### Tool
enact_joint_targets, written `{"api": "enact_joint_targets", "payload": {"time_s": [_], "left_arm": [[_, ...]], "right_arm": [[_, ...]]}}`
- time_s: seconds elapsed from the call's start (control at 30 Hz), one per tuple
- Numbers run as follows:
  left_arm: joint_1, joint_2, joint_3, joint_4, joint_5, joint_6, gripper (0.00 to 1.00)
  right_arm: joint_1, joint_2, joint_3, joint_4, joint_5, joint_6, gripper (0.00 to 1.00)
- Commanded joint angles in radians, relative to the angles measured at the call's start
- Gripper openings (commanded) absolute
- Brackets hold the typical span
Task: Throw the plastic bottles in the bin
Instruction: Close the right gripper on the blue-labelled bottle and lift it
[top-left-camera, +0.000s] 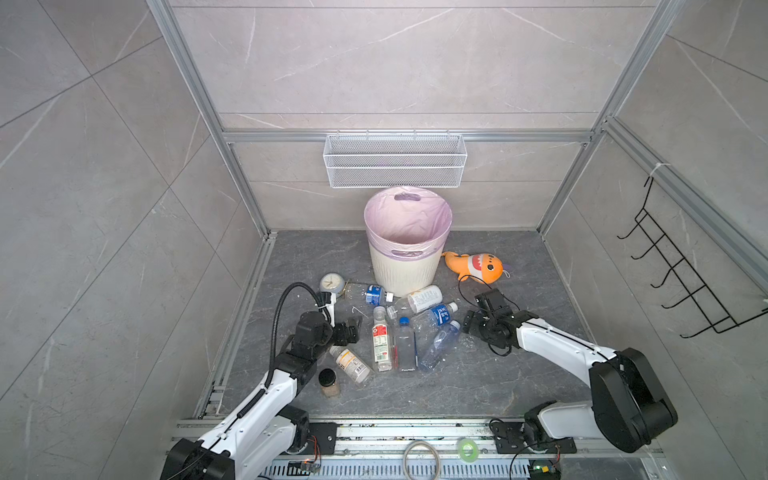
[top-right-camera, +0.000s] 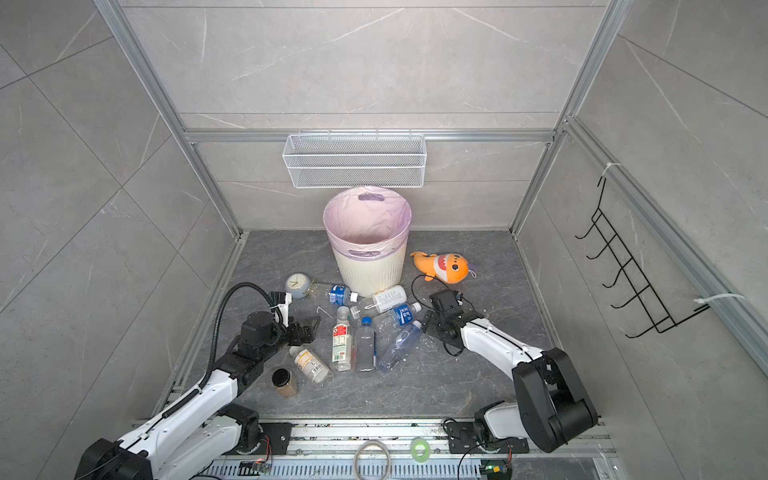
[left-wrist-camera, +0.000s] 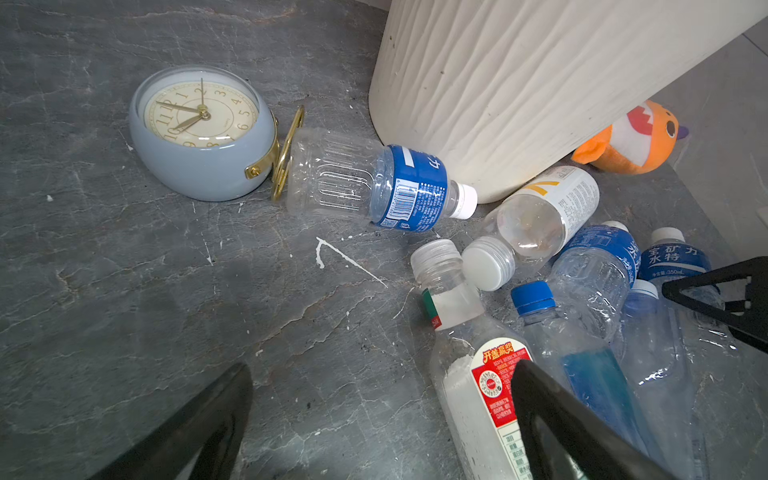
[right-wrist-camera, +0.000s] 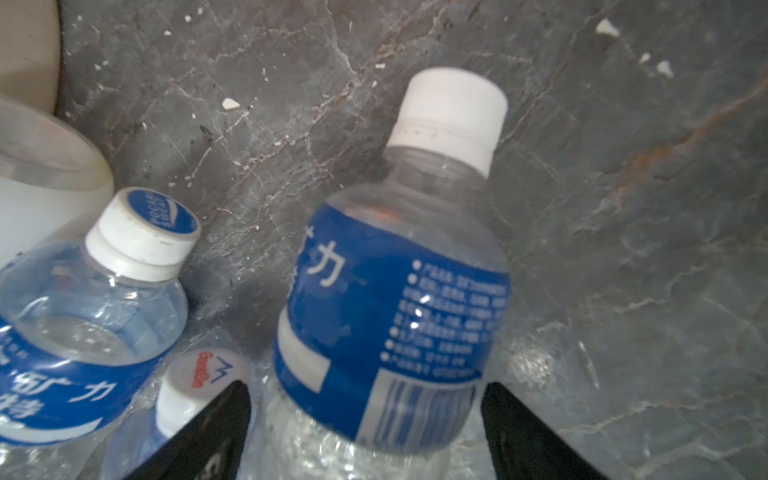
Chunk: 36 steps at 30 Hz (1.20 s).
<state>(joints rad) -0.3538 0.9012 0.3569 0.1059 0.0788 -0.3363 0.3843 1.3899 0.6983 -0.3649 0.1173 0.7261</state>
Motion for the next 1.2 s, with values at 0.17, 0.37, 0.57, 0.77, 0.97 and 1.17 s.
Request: {"api": "enact_joint_targets", "payload": {"time_s": [0.17, 0.37, 0.57, 0.77, 0.97, 1.17], "left_arm": [[-0.002, 0.017, 0.020, 0.039, -0.014, 0.022, 0.99], [-0.002, 0.042, 0.032, 0.032, -0.016, 0.021, 0.98], [-0.003, 0.059, 0.040, 0.027, -0.022, 0.021, 0.98], [-0.002, 0.081, 0.050, 0.026, -0.022, 0.021, 0.98], [-0.002, 0.090, 0.055, 0.029, -0.020, 0.021, 0.98], [-0.003, 0.096, 0.058, 0.027, -0.022, 0.023, 0.98]], "right_arm": [[-0.009, 0.033, -0.024, 0.037, -0.011, -0.005, 0.81], [-0.009, 0.018, -0.031, 0.040, -0.022, -0.029, 0.70], [-0.010, -0.066, -0.045, 0.012, -0.003, -0.087, 0.66], [-0.005, -0.151, -0.058, 0.005, -0.026, -0.131, 0.63], [0.000, -0.287, -0.095, 0.004, -0.060, -0.176, 0.60], [0.025, -0.412, -0.137, 0.011, -0.092, -0.210, 0.58]]}}
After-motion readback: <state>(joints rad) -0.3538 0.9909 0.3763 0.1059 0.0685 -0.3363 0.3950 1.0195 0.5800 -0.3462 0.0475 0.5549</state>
